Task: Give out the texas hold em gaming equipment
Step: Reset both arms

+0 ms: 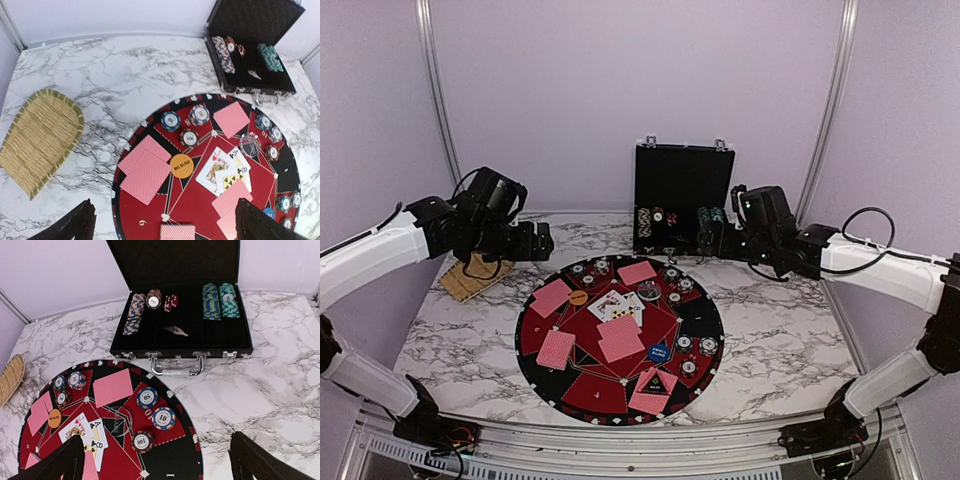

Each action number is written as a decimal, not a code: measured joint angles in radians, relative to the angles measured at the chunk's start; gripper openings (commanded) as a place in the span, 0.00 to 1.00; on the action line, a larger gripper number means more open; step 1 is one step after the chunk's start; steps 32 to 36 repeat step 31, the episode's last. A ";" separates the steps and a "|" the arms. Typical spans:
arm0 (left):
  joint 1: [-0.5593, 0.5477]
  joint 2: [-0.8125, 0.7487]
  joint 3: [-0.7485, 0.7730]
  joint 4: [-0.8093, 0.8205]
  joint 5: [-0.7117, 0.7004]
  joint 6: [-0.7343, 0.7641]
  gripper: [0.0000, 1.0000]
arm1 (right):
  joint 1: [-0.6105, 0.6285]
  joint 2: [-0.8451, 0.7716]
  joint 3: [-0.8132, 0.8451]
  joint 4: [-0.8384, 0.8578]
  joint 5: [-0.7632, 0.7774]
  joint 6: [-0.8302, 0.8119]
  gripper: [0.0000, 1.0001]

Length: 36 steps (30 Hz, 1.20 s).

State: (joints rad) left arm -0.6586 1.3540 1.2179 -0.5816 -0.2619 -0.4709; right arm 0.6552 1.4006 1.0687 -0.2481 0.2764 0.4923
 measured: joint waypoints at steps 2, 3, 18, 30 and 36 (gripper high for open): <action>0.034 -0.034 0.000 0.020 -0.011 0.015 0.99 | 0.000 -0.038 0.000 0.003 0.039 -0.008 0.98; 0.053 -0.052 0.000 0.037 -0.016 0.024 0.99 | 0.000 -0.063 0.000 0.006 0.063 -0.012 0.98; 0.100 -0.149 -0.071 0.193 -0.026 0.092 0.99 | 0.000 -0.255 0.000 0.016 0.209 -0.046 0.98; 0.101 -0.175 -0.093 0.217 -0.001 0.094 0.99 | 0.000 -0.257 0.000 -0.005 0.214 -0.053 0.98; 0.101 -0.179 -0.093 0.218 -0.001 0.094 0.99 | 0.000 -0.257 0.000 -0.005 0.215 -0.055 0.99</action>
